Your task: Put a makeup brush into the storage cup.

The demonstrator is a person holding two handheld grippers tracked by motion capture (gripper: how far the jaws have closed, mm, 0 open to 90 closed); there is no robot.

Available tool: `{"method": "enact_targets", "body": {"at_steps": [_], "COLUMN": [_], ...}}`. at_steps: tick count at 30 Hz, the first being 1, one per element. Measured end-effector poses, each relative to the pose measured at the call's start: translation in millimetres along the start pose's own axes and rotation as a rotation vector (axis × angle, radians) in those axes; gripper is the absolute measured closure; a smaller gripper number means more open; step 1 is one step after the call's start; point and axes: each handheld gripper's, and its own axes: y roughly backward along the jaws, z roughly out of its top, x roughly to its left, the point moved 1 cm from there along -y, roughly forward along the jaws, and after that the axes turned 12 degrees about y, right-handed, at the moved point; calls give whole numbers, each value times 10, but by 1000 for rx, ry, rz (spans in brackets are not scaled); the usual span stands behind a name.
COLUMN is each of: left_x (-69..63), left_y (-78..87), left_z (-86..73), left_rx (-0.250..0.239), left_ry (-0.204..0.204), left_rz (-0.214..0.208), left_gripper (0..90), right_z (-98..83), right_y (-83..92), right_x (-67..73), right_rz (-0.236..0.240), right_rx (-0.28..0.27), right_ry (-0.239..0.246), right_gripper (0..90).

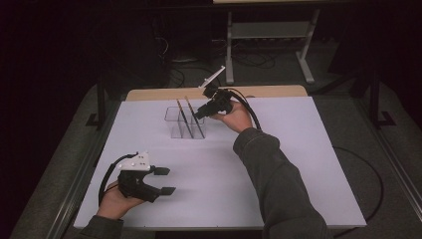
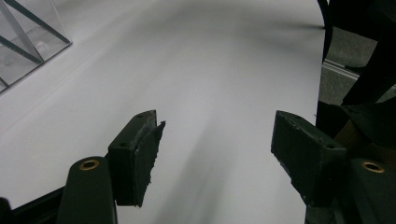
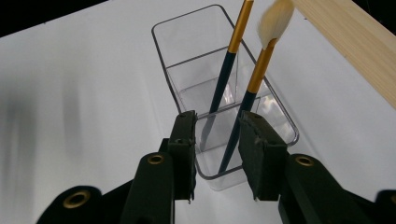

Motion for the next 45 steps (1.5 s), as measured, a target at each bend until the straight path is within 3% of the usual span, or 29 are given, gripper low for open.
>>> {"method": "enact_targets", "body": {"at_steps": [13, 36, 42, 45], "left_x": [-4, -23, -18, -20], "left_y": [-15, -17, -22, -19], "left_z": [0, 1, -3, -1], "left_rx": [1, -2, -10, -15], "left_ry": [12, 12, 26, 30], "left_rz": [4, 2, 5, 7], "left_gripper": [288, 276, 270, 269], "right_z": [-72, -274, -355, -397], "right_y": [111, 401, 494, 516], "right_x": [38, 143, 189, 189], "right_rz": [-5, -26, -18, -14], "right_rx": [-34, -83, -107, -104], "right_ry": [-20, -52, -97, -92], "right_gripper": [547, 440, 425, 411]}}
